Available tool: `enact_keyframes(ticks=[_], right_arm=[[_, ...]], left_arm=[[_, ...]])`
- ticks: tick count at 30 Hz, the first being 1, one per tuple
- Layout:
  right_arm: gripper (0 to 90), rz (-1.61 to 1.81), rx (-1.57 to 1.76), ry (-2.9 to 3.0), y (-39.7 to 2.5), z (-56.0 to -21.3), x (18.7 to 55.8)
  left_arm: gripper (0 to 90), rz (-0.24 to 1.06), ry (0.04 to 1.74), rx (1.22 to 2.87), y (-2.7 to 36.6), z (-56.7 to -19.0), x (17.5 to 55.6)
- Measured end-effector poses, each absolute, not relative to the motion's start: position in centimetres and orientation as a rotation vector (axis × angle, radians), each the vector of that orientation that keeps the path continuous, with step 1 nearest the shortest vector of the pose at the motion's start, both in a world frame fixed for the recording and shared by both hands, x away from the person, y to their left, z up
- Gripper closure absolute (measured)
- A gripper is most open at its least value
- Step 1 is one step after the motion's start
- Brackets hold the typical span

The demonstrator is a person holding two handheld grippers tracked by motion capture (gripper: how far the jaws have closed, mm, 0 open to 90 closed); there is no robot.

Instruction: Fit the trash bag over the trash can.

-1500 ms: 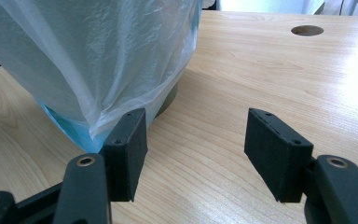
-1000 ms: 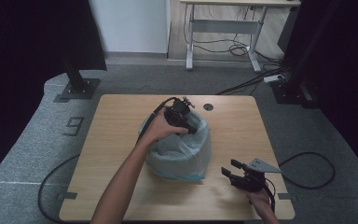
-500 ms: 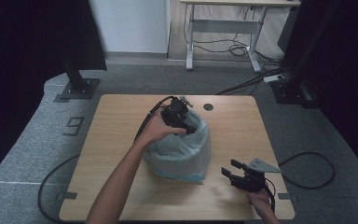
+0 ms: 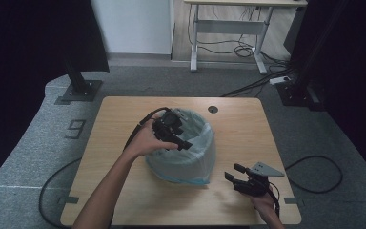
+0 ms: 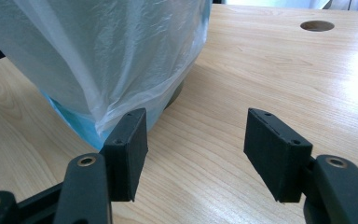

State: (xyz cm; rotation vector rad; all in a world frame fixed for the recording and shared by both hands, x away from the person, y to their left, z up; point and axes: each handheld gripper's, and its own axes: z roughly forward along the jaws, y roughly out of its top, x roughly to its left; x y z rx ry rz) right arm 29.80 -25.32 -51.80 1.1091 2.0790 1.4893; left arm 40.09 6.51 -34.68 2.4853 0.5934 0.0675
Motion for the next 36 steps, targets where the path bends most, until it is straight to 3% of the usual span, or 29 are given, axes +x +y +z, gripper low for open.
enact_keyframes(ticks=[20, 36], right_arm=[[38.8, 1.492, 1.111, 2.071, -25.7, -51.7, 29.8], [38.4, 1.493, 1.111, 2.061, -25.9, -51.6, 29.7]], left_arm=[[32.6, 0.034, 0.618, 2.623, 4.7, -36.6, 41.1], [30.1, 0.161, 0.631, 2.306, 9.5, -33.0, 38.7]])
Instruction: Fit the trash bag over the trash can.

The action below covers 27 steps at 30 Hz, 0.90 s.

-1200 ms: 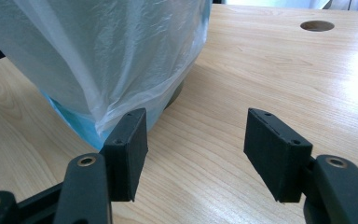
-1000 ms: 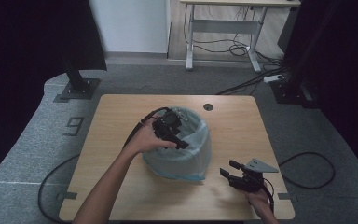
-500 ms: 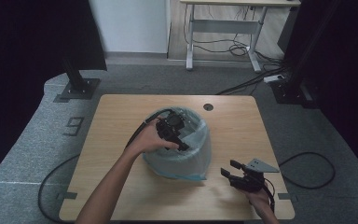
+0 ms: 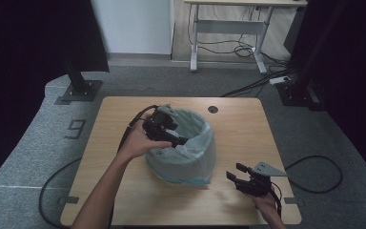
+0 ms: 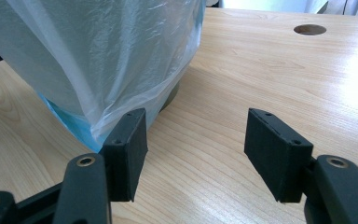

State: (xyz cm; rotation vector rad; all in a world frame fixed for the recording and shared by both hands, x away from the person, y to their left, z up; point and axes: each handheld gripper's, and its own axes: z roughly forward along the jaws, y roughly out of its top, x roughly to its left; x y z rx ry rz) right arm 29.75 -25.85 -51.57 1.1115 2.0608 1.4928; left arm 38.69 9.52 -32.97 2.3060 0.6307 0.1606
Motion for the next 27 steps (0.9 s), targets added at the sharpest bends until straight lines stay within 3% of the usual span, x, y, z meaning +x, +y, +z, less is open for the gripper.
enact_keyframes(ticks=[18, 27], right_arm=[[38.5, 1.484, 1.119, 2.048, -26.4, -51.6, 29.7], [38.4, 1.468, 1.132, 2.047, -26.4, -51.9, 29.9]], left_arm=[[28.5, 0.282, 0.68, 2.202, 16.2, -33.0, 33.6], [28.3, 0.288, 0.765, 2.136, 20.6, -35.7, 31.3]])
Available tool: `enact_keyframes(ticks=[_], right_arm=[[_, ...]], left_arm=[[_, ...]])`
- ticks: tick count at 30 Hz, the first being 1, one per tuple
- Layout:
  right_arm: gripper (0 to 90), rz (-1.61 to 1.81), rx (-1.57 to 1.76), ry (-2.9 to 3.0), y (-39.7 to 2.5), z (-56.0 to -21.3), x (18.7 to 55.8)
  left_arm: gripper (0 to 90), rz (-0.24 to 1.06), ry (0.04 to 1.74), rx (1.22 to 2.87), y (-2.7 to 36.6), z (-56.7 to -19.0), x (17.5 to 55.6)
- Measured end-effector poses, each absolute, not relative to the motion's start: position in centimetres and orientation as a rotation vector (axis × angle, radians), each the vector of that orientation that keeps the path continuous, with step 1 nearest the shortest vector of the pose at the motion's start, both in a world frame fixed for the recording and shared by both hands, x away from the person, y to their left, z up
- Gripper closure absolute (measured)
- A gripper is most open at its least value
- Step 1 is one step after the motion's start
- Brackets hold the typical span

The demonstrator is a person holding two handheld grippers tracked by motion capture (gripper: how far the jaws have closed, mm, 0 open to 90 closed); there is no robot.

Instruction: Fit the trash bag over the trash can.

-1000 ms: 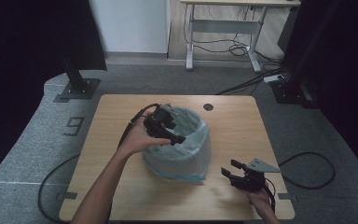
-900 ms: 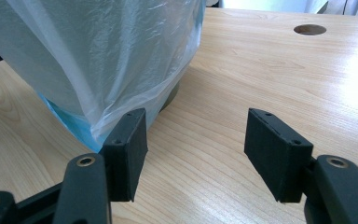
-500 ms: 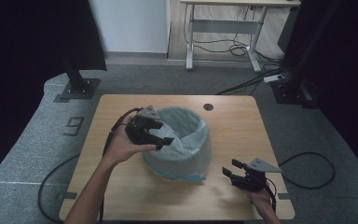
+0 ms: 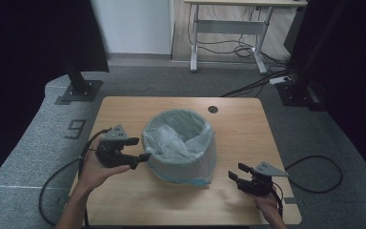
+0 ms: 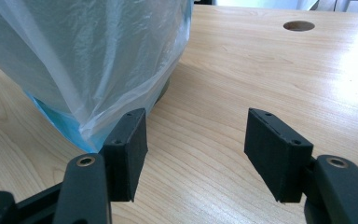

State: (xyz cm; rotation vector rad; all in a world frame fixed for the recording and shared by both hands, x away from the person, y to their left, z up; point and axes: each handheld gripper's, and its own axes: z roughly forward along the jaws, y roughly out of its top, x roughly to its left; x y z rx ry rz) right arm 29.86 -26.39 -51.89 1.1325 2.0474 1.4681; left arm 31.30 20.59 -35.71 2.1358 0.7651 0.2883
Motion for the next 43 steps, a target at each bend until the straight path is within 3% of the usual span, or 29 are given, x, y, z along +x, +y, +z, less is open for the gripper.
enact_keyframes(ticks=[20, 43], right_arm=[[38.3, 1.431, 1.153, 2.053, -26.6, -52.5, 30.1], [37.4, 1.424, 1.155, 2.053, -26.5, -52.6, 30.1]], left_arm=[[27.7, 0.199, 0.929, 2.128, 24.4, -43.8, 30.1], [26.9, 0.18, 0.952, 2.126, 24.3, -44.6, 30.9]])
